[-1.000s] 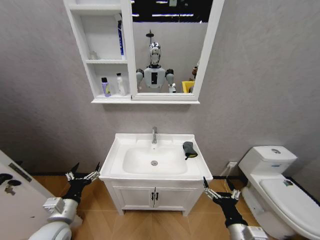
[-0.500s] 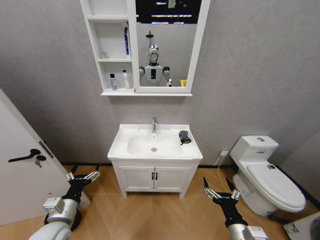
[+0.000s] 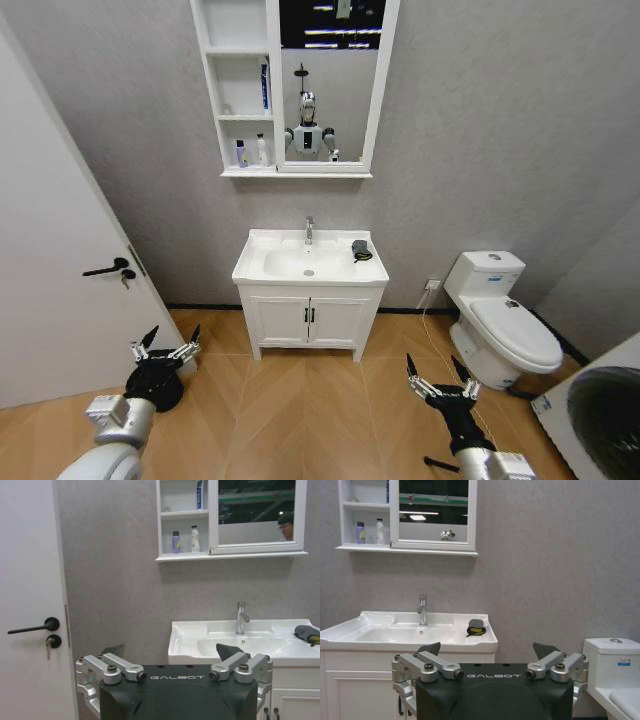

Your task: Move facial cleanser and shampoo from washbasin to cabinet, then wipe washbasin with towel.

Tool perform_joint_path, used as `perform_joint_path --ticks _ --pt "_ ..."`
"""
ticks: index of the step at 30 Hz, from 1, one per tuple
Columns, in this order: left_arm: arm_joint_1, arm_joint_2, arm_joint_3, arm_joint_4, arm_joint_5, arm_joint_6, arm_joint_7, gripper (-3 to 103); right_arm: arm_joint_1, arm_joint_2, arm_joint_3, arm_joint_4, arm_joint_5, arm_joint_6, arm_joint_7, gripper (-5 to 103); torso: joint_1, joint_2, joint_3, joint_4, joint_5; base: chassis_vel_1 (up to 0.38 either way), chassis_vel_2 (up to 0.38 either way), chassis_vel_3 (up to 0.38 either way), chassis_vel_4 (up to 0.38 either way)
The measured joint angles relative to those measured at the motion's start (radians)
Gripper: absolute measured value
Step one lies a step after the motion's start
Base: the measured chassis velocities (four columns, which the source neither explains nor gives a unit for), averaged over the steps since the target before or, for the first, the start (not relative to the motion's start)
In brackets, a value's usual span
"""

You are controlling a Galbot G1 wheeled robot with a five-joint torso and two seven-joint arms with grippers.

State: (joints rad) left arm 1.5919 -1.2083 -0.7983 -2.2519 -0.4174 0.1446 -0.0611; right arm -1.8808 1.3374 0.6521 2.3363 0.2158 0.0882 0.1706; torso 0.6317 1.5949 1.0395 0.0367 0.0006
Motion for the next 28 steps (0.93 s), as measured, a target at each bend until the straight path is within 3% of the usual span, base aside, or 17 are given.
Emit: perform_joint_path --ticks 1,7,11,28 --pt "0.000 0.000 0.000 0.000 0.000 0.000 0.000 100 0.000 0.000 0.000 0.000 0.000 0.000 0.000 100 -0.001 0.000 0.000 -0.0004 -0.0016 0.307 -0.301 -0.356 0.321" --pt "0.000 0.000 0.000 0.000 0.000 0.000 -0.001 100 0.000 0.000 0.000 0.000 0.000 0.000 0.000 100 -0.002 0.001 -0.001 0.0004 -0.0006 0.266 -0.227 -0.274 0.256" --pt "0.000 0.000 0.000 0.000 0.000 0.000 -0.001 100 0.000 0.000 0.000 0.000 0.000 0.000 0.000 100 -0.001 0.001 0.000 -0.0004 -0.0005 0.019 0.006 -0.115 0.055" --pt "0.000 0.000 0.000 0.000 0.000 0.000 0.000 100 0.000 0.000 0.000 0.000 0.000 0.000 0.000 100 -0.001 0.000 0.000 -0.0001 -0.0006 -0.042 0.018 0.038 -0.025"
